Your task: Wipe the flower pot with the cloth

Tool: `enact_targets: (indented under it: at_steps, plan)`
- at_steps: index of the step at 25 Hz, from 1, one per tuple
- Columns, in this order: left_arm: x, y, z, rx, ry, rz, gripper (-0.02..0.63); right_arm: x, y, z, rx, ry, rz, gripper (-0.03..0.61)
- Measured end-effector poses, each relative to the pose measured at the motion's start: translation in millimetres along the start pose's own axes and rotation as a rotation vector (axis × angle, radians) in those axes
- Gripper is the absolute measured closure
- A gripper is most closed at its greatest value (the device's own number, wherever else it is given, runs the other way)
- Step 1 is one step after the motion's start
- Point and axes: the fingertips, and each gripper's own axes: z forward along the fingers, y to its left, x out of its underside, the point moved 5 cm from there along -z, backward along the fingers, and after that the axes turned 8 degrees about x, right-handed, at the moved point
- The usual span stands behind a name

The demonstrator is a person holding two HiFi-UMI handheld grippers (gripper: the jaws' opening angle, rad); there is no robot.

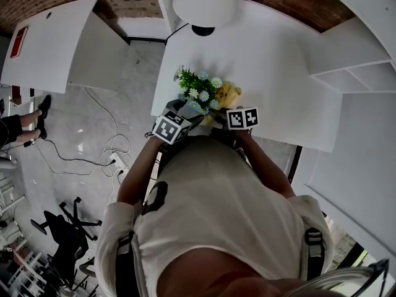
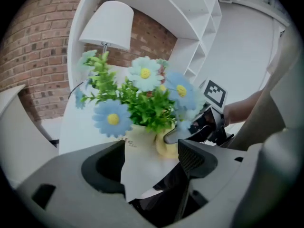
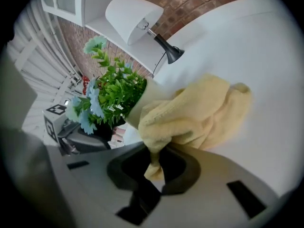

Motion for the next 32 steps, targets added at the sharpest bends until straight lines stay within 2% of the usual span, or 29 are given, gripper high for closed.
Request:
enact_targets:
  at_steps: [2,4,8,11,13,15,20,23,30,32]
  plan:
    - [3,19,-9,-0.056,0.03,0.033,0.259,-3,-1,-7,-0.007,-0.008,-0.002,0.52]
    - [2,34,-13,-0.082,0.069,0.108,0.259,-12,3,-15,-0.023,-0.031,-0.001,0.52]
    - [-17,47,-15,-0.032,0.147,0.304,0.259,-35,20,-33,-0.067,-0.092,-0.014,0.52]
    - [-24,53,-5,-0.031,0.171,0.371,0.259,-45,25,-39,-0.063,-0.117,-0.028,0.52]
    - [-26,54,3,-0.037,0.136,0.352,0.259,-45,25,-34,-0.058,-0.118,-0.029,0.52]
    - [-26,48,8,-0.023,0.091,0.3,0.259,-41,25,-27,-0.069,-0.115,-0.002,0.52]
    - [-21,38,8,-0.103,0.0,0.193,0.259,-25,18,-10,-0.091,-0.148,0.204,0.52]
    - [-18,30,8,-0.116,-0.008,0.15,0.259,-12,10,-3,-0.055,-0.116,0.229,0.52]
    - [-6,31,2,-0.089,0.057,0.189,0.259,-11,-3,6,-0.054,-0.102,0.213,0.522]
    - [-8,40,-2,-0.093,0.053,0.195,0.259,-13,-4,0,-0.052,-0.105,0.217,0.522]
